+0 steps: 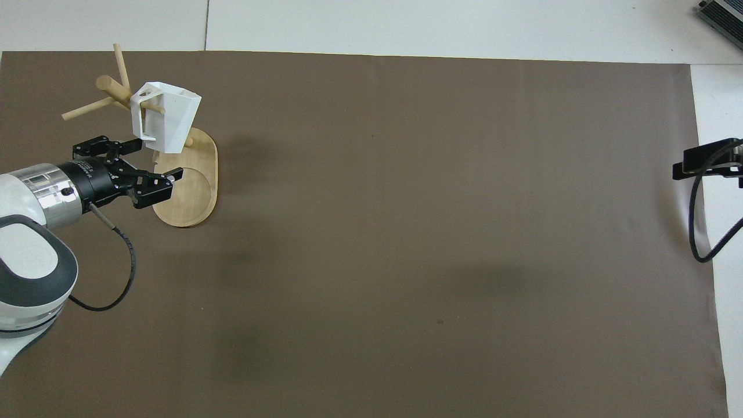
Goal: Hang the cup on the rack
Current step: 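Open the left gripper and withdraw it from the hung cup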
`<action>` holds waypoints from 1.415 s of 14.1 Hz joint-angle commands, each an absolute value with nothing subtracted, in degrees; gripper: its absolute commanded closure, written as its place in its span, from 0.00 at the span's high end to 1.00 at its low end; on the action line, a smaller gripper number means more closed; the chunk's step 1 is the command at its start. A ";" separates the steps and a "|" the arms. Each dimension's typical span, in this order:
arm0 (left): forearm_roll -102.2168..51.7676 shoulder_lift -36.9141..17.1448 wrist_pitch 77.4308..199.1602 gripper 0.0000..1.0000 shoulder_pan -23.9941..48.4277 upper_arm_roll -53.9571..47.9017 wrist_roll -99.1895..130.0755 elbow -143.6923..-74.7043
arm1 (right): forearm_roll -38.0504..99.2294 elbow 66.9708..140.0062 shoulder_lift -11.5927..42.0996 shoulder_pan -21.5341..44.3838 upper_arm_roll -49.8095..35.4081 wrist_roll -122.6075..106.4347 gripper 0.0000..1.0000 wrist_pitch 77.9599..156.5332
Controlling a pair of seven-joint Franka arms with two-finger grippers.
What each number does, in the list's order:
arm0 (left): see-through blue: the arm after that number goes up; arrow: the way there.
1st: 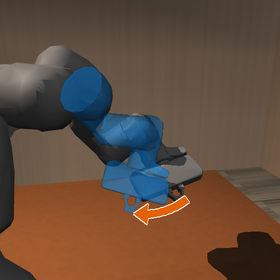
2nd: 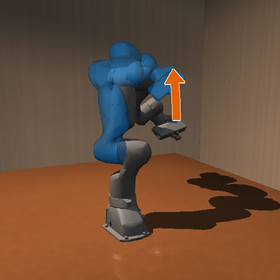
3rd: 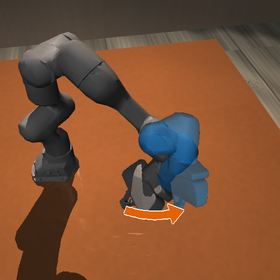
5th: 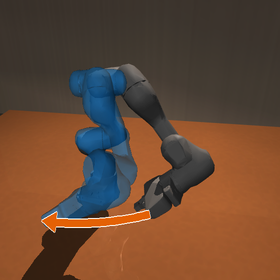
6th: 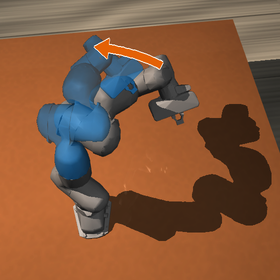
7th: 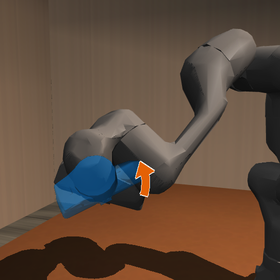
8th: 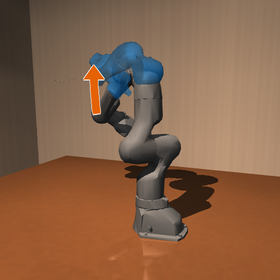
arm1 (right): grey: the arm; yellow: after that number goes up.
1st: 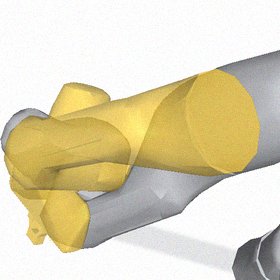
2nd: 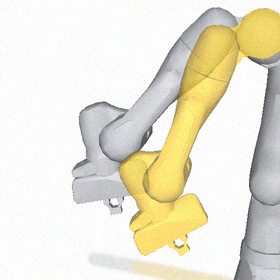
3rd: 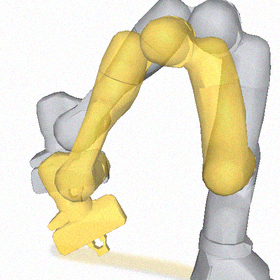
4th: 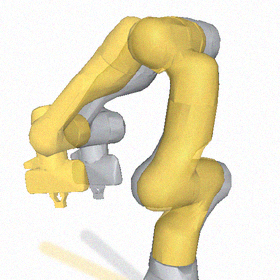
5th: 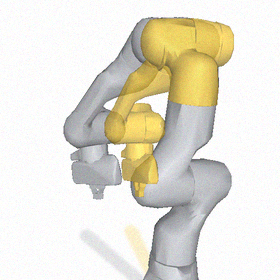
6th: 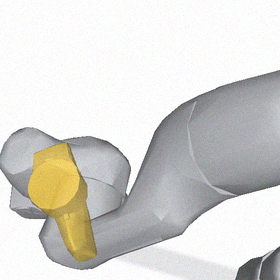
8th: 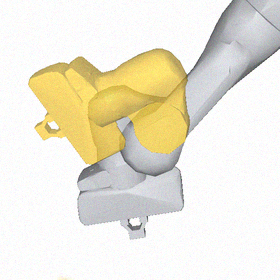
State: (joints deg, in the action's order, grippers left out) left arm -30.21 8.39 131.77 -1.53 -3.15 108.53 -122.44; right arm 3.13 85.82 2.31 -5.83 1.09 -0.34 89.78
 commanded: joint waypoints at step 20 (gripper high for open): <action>-1.16 8.79 90.10 1.00 -2.81 -3.43 -1.65 -98.63 | 1.14 87.01 1.49 -6.42 1.14 -2.11 1.00 90.35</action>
State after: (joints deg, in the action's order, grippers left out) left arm -3.94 9.82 93.90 -3.29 -3.33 3.96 -102.04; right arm 1.94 85.83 2.31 -5.96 1.20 -0.72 89.78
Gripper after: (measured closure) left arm 0.000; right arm 0.000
